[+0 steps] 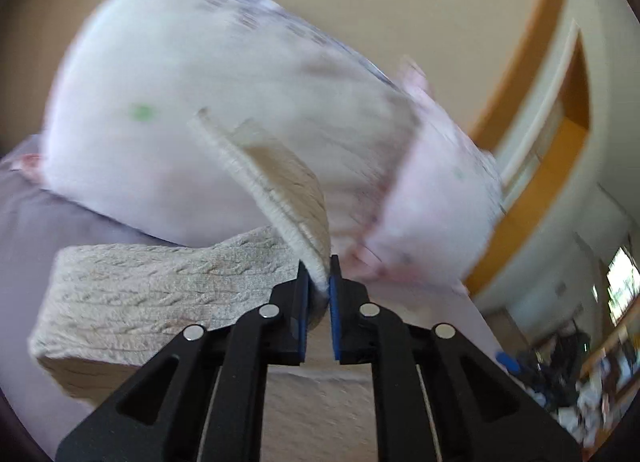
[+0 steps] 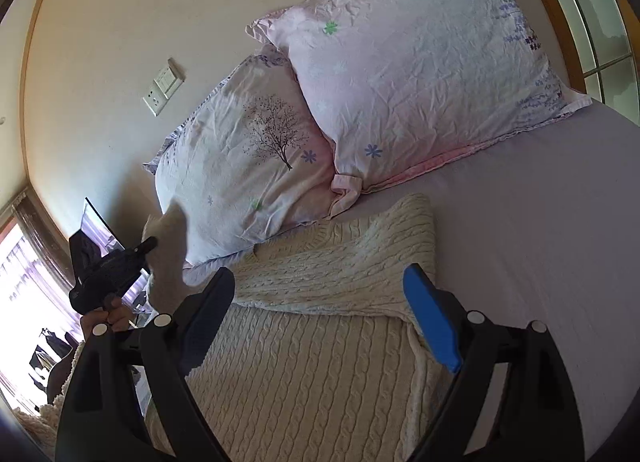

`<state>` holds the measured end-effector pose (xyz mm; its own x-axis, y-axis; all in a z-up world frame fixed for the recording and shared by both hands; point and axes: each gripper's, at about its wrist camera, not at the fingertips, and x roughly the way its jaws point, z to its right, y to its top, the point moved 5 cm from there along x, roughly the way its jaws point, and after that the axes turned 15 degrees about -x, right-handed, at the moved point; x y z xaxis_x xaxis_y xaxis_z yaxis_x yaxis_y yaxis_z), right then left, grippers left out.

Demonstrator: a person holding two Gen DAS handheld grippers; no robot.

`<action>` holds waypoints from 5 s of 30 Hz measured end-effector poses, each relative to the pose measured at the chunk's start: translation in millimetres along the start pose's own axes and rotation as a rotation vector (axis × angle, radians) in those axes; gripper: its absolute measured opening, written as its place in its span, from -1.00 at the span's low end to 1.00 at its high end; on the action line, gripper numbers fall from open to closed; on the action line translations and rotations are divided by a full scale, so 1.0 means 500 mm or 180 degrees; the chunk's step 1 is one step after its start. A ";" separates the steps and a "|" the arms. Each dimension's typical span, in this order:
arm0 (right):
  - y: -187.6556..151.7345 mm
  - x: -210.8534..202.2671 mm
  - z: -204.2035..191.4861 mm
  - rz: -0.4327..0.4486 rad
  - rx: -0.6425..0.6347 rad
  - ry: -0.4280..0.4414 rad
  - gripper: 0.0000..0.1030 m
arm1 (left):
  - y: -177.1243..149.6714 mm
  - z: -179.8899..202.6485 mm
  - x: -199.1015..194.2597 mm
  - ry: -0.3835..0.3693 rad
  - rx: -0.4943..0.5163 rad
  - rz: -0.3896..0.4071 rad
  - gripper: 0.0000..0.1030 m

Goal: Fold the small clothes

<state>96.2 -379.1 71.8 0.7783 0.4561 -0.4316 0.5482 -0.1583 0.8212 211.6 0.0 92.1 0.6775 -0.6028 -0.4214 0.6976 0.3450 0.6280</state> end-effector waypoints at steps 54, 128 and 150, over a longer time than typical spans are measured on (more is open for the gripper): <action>0.151 0.252 0.051 -0.0024 0.0233 0.0173 -0.84 | 0.068 -0.239 -0.024 0.0314 -0.1191 0.0174 -0.87; 0.039 0.366 0.045 -0.1005 0.0278 0.0624 -0.09 | -0.032 -0.095 0.149 0.0513 -0.0497 -0.0605 0.02; 0.034 0.350 0.075 -0.1067 -0.0219 -0.0874 -0.74 | -0.159 -0.006 0.085 0.0336 0.0337 -0.0639 0.38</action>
<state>253.3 -334.6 -3.9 0.6184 0.2213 -0.7541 0.7699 0.0218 0.6378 185.8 -50.8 22.2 0.5524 -0.5712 -0.6071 0.7961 0.1454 0.5875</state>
